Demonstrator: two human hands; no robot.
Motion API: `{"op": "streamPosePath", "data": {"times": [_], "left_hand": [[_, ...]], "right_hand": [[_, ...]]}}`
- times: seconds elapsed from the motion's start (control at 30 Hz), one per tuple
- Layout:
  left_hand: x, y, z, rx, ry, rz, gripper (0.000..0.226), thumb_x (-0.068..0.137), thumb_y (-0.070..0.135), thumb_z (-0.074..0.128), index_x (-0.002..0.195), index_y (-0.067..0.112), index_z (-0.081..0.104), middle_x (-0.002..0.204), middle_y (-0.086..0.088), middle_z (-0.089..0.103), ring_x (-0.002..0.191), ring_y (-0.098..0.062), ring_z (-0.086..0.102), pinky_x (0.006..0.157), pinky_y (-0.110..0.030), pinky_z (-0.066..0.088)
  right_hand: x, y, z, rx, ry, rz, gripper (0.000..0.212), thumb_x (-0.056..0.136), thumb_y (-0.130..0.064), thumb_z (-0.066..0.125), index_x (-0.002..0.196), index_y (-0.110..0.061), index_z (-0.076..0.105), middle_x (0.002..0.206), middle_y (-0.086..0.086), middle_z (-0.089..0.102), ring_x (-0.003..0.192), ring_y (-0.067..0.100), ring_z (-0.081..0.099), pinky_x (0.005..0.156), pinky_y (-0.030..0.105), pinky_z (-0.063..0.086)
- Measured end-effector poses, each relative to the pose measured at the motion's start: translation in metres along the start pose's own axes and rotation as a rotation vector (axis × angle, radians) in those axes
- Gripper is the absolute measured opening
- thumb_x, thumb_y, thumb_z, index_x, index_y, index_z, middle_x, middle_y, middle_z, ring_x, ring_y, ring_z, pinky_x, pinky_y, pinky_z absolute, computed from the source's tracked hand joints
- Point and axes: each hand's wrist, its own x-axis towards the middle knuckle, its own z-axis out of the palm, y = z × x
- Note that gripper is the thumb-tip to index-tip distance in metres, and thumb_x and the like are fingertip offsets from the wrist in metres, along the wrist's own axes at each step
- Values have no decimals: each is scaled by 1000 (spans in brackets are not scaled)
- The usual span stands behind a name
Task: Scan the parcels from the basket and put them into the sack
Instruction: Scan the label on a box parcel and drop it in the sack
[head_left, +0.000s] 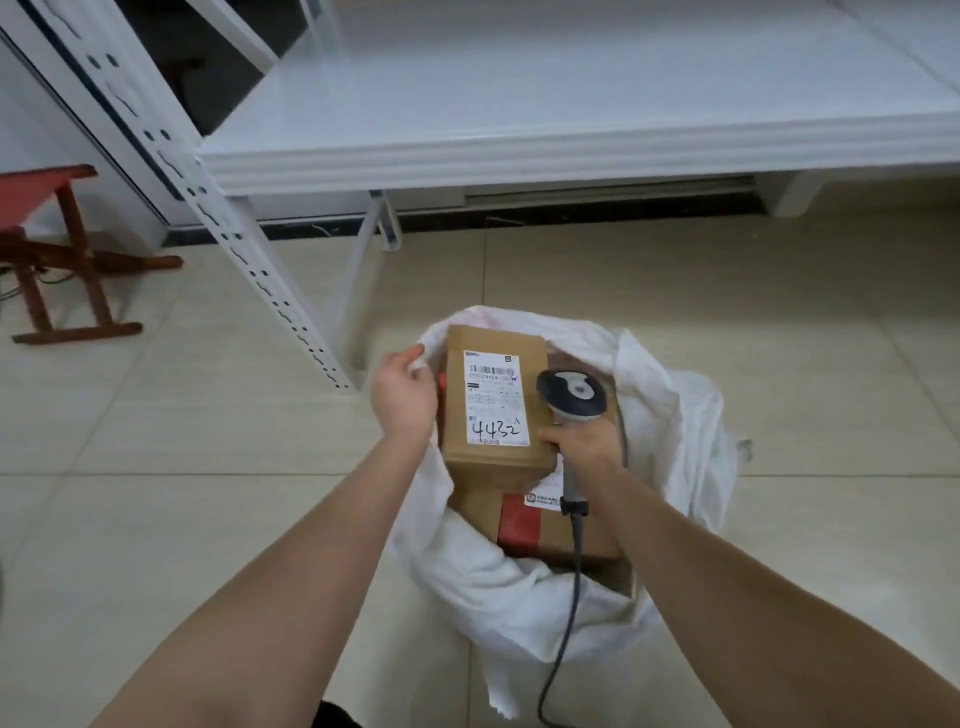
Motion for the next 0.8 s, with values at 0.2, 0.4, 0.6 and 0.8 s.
{"op": "streamPosePath", "data": {"times": [0.2,0.4,0.6,0.8], "left_hand": [[2,-4,-2,175,-239,-185,35,92,17,53,127,14,55,125,-11,60,112,-28,57,91,-27,42],[10,2,-12,26,-37,36,41,89,-1,40,114,22,62,109,-5,65,94,-27,62,78,-32,50],[10,-27,-17,219,-254,-386,58,85,29,69,128,-1,43,123,-17,58,113,-35,56,90,-41,46],[-12,-24,20,-60,-498,-455,30,90,7,63,117,-3,58,121,-17,63,99,-26,61,82,-30,46]], "right_hand": [[-16,-8,25,-102,7,-66,51,71,-28,85,111,-11,58,108,4,65,98,24,62,87,36,52],[-24,-11,50,-230,13,-119,64,75,-26,82,128,-10,50,119,7,62,107,28,61,87,34,50],[-16,-8,38,-122,-58,-37,26,82,-19,71,105,-9,65,98,8,69,93,27,65,83,35,55],[1,10,-4,162,-17,87,41,79,-17,78,115,-1,66,111,15,69,103,32,65,96,44,51]]}}
